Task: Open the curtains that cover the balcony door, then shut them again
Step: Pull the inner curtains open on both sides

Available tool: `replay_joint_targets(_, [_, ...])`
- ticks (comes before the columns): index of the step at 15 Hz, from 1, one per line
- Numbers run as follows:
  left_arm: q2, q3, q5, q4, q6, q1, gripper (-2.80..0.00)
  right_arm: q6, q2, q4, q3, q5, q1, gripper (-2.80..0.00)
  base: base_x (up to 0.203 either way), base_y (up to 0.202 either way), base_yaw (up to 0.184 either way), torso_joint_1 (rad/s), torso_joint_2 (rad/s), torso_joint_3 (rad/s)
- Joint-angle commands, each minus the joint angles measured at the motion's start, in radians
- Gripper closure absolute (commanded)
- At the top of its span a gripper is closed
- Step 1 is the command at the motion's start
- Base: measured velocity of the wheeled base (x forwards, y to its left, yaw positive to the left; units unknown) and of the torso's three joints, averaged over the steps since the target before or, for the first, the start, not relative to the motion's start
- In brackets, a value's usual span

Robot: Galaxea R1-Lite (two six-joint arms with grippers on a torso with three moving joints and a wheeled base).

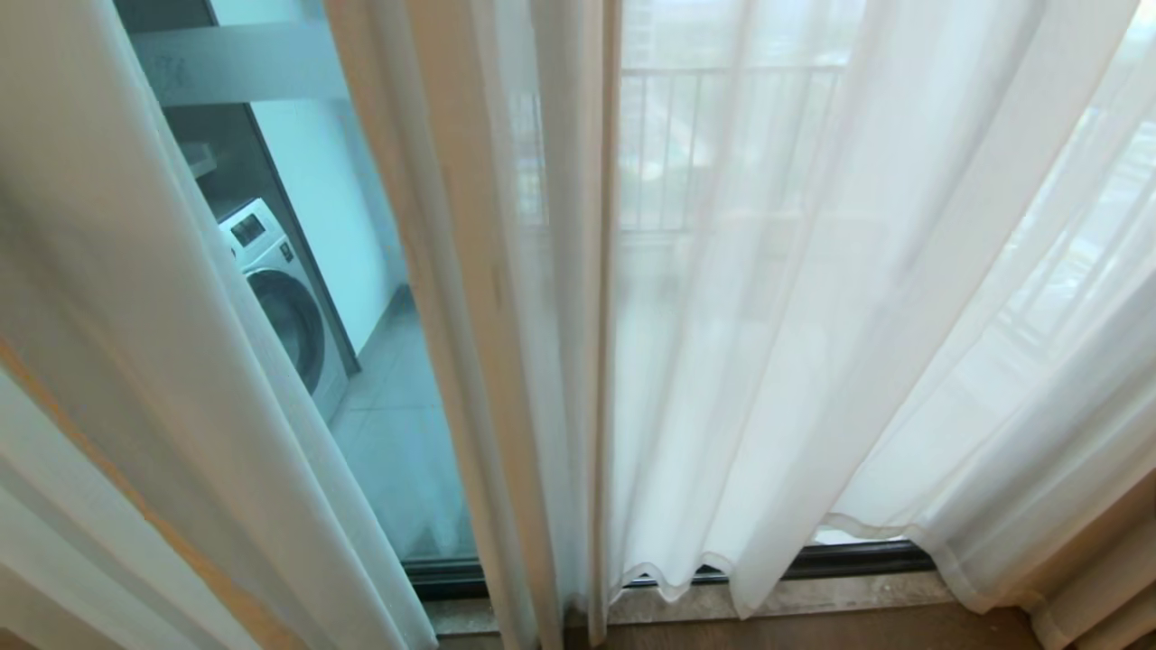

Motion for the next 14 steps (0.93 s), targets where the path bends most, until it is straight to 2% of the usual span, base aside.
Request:
replay_joint_targets(1, [-0.006, 0.001, -0.002, 0.0, -0.001, 0.005, 0.0, -0.001, 0.0, -0.001, 0.0, 0.001, 0.0, 0.0, 0.0, 0.19, 0.004, 0.002, 0.0, 0.012])
replay_joint_targets(14, [0.001, -0.002, -0.011, -0.002, -0.003, 0.034, 0.0, -0.001, 0.0, -0.001, 0.0, 0.001, 0.0, 0.0, 0.0, 0.19, 0.002, 0.003, 0.0, 0.001])
